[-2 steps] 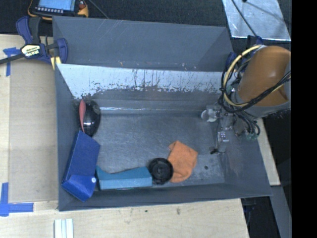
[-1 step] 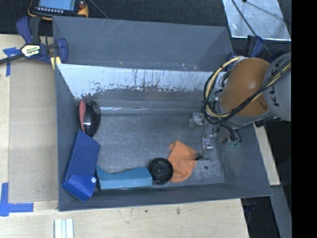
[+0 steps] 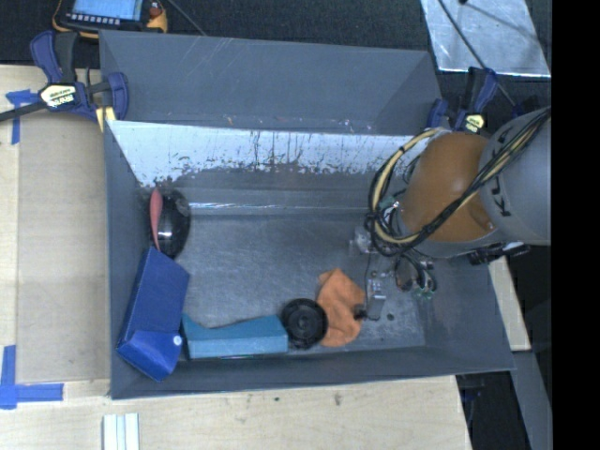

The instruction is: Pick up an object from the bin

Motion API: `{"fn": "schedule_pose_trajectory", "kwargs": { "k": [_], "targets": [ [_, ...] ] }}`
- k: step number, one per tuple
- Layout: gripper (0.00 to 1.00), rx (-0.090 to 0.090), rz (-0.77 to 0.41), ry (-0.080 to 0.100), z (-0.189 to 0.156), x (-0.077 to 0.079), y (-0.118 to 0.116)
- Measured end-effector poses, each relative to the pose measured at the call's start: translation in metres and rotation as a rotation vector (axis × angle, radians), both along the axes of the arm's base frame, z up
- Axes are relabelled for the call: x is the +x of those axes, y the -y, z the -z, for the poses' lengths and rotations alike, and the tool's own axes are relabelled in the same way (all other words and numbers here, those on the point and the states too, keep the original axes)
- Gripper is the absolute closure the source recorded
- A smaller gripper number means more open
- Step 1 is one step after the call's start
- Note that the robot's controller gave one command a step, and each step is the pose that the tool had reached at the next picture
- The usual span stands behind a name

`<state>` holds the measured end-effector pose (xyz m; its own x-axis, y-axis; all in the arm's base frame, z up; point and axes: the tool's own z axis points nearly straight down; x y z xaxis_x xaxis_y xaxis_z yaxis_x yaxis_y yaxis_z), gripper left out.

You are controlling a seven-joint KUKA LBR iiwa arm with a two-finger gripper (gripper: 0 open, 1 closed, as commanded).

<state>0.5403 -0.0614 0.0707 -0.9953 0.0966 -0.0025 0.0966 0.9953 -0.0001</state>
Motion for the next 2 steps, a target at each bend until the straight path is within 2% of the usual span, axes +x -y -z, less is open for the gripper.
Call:
{"fn": "schedule_pose_trajectory", "kwargs": {
  "k": [1,2],
  "targets": [
    [1.0,-0.001,-0.142,0.002,-0.0003,-0.0297,0.0196],
    [1.0,-0.001,-0.142,0.002,-0.0003,-0.0297,0.0196]
  ]
}}
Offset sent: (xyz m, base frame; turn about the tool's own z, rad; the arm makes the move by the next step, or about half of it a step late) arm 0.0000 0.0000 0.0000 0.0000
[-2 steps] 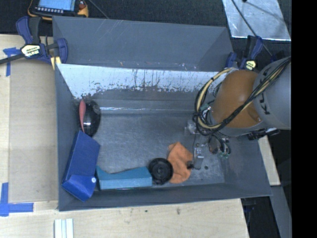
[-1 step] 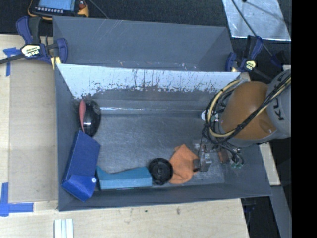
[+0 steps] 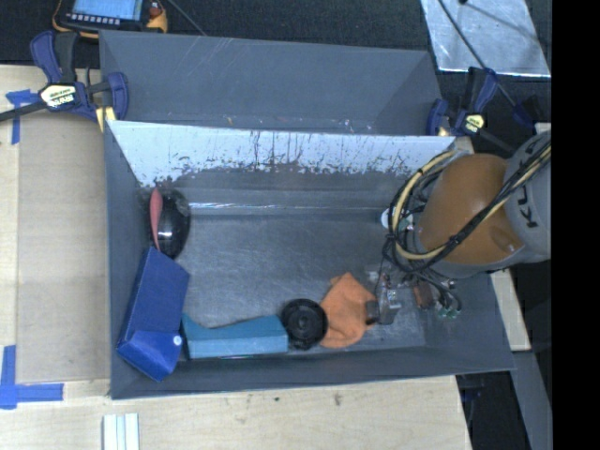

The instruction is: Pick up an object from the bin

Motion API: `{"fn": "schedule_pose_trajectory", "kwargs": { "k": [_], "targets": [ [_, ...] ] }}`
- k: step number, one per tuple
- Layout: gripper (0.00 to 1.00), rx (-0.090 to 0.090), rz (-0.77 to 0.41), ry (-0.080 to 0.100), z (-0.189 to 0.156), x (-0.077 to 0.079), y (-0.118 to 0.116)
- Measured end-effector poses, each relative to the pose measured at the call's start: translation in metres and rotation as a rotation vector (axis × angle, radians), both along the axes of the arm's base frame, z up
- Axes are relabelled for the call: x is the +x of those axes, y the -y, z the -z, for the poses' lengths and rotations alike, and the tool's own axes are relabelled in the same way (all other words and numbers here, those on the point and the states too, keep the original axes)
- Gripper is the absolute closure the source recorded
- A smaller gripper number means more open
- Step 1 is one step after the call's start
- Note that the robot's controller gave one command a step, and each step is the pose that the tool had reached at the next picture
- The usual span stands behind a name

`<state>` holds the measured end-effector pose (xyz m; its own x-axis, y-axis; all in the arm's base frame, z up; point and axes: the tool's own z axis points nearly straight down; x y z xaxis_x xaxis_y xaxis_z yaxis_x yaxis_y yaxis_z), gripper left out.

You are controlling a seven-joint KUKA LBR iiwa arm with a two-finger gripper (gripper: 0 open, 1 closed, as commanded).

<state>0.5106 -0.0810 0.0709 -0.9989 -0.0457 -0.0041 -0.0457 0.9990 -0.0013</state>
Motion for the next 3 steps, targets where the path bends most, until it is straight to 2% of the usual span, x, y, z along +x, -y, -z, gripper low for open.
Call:
{"fn": "schedule_pose_trajectory", "kwargs": {
  "k": [2,3],
  "targets": [
    [1.0,0.001,-0.033,0.0,0.0,0.028,0.025],
    [1.0,0.0,-0.054,0.0,-0.13,0.06,0.035]
  ]
}}
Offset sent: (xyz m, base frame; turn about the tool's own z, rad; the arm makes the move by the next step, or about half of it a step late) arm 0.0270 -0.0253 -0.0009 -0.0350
